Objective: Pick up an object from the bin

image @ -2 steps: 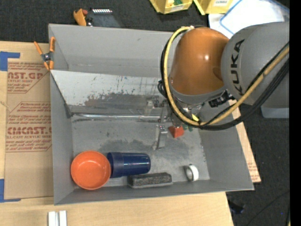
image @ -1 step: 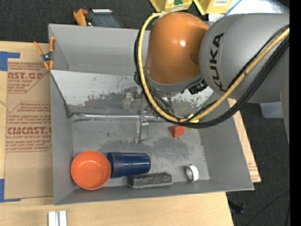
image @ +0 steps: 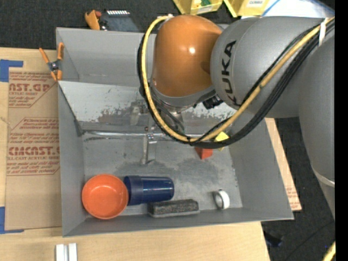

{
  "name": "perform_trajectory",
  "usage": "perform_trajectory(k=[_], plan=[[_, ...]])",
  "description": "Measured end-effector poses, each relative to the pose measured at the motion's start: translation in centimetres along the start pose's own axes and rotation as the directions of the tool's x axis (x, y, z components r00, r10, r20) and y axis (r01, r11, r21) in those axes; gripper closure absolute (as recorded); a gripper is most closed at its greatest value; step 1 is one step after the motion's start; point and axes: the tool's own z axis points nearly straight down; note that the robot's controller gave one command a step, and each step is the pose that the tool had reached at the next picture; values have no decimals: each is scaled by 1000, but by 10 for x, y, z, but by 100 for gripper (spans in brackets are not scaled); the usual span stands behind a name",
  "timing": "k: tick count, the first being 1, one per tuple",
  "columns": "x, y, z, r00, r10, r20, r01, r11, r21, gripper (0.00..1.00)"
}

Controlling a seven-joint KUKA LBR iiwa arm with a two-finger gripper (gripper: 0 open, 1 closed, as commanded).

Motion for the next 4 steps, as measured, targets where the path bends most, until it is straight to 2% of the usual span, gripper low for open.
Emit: perform_trajectory(k=[1,2,3,4], plan=[[6,20,35,1000,9,7,-9,1000,-2,0],[15,78,72,999,-37,6,37,999,-2,0],[-3,85,95,982,-190,10,190,982,0,0],[9,76,167,1000,-17,5,18,1000,-4,0]])
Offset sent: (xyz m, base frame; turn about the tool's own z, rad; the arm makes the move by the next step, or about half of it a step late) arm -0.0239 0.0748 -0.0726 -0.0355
